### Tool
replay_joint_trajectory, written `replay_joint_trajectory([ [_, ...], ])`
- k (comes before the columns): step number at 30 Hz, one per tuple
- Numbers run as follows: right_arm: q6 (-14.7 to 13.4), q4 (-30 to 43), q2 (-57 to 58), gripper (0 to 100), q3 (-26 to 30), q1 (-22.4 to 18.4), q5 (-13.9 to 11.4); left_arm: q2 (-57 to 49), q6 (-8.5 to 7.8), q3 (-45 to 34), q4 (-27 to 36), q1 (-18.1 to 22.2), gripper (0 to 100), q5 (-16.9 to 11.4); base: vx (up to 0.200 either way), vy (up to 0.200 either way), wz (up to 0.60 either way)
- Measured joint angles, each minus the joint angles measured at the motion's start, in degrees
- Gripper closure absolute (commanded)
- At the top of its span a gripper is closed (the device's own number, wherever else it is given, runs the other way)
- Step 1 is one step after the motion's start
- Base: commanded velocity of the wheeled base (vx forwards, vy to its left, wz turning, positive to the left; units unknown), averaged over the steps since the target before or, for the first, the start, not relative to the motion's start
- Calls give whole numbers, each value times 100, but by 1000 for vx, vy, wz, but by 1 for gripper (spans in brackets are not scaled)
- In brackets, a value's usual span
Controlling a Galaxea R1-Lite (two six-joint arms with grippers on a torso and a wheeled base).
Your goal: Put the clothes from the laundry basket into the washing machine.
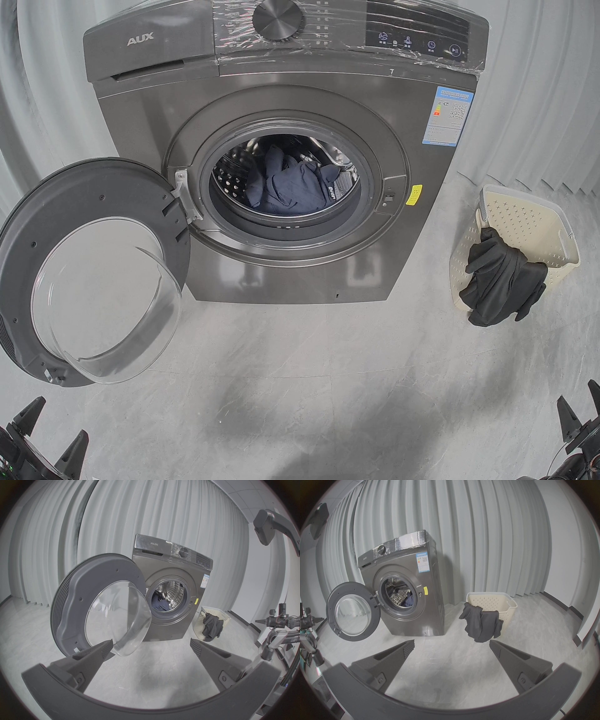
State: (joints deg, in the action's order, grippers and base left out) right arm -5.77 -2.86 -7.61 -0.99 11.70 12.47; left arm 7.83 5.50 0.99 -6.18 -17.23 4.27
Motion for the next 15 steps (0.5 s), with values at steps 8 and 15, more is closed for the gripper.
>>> replay_joint_trajectory([
  [8,254,5,194,0,-2,-335,178,-254,-339,2,161,752,0,-11,0,-150,0],
  [15,233,-217,235,0,-2,-422,-525,-301,-488,2,195,1185,0,-46,0,0,0],
])
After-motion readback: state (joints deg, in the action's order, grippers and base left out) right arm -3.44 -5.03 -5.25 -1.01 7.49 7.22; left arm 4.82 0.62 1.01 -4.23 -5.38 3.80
